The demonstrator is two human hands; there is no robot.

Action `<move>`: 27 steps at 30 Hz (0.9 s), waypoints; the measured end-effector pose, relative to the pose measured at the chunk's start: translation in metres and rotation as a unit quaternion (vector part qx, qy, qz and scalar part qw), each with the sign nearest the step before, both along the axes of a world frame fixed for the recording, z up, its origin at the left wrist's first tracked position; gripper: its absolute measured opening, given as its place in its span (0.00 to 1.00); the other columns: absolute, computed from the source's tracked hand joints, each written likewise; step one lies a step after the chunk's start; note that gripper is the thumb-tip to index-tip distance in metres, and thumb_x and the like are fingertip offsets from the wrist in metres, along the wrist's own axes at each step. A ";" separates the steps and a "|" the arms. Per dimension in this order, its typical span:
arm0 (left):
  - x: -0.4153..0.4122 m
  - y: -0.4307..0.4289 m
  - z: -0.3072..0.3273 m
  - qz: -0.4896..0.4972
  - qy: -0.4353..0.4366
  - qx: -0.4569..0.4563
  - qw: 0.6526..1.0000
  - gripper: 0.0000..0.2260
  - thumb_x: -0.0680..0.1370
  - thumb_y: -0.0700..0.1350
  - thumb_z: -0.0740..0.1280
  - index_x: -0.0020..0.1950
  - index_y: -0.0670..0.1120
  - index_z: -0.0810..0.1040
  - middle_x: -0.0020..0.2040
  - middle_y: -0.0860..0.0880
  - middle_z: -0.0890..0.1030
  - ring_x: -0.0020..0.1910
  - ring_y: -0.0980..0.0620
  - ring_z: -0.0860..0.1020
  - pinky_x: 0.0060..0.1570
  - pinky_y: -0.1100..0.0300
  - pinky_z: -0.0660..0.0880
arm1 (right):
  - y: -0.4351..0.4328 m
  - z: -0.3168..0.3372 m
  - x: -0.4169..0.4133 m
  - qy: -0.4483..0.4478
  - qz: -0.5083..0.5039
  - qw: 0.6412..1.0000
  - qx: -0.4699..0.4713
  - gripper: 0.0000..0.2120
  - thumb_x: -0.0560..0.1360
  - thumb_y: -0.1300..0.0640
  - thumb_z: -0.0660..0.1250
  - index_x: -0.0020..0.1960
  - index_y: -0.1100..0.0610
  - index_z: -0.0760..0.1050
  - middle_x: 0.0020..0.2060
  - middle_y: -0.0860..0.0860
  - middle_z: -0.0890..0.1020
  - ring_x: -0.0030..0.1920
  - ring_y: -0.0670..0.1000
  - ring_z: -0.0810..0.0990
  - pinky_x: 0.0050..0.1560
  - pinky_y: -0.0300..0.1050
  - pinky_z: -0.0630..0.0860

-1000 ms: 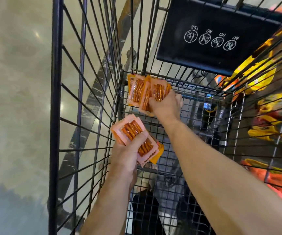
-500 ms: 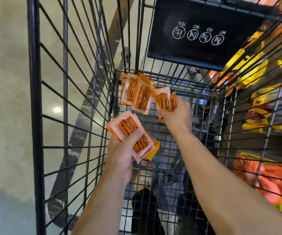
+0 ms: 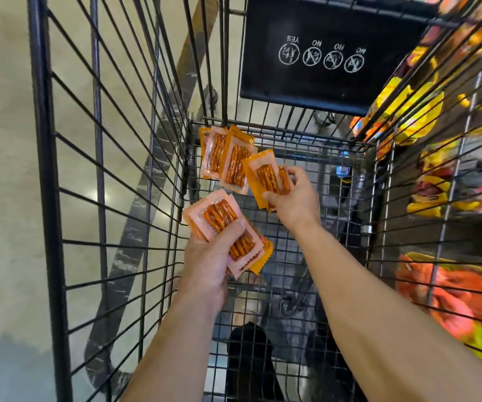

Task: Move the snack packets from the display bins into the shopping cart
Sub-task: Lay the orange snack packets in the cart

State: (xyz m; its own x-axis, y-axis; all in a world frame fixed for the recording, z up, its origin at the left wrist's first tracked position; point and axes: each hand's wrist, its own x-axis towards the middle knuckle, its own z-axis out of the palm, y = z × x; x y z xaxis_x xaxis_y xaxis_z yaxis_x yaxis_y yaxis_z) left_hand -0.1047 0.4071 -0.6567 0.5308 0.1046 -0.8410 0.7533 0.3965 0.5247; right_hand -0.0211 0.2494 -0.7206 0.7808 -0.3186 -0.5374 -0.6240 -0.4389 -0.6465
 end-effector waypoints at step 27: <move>-0.003 0.040 0.269 -0.147 -0.157 -0.060 0.975 0.06 0.77 0.37 0.76 0.45 0.48 0.86 0.49 0.41 0.88 0.51 0.40 0.86 0.52 0.39 0.85 | 0.009 0.358 -0.147 -0.213 -0.194 0.942 0.173 0.12 0.72 0.56 0.75 0.49 0.39 0.81 0.42 0.52 0.87 0.40 0.53 0.86 0.36 0.48 0.83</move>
State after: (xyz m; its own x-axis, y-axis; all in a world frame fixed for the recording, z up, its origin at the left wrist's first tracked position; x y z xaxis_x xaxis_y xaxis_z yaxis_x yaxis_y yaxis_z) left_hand -0.1080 0.4468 -0.3874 0.7561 -0.1796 -0.6293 0.6534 0.2598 0.7110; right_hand -0.1685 0.2588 -0.3626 0.8104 -0.4866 -0.3264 -0.3461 0.0520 -0.9368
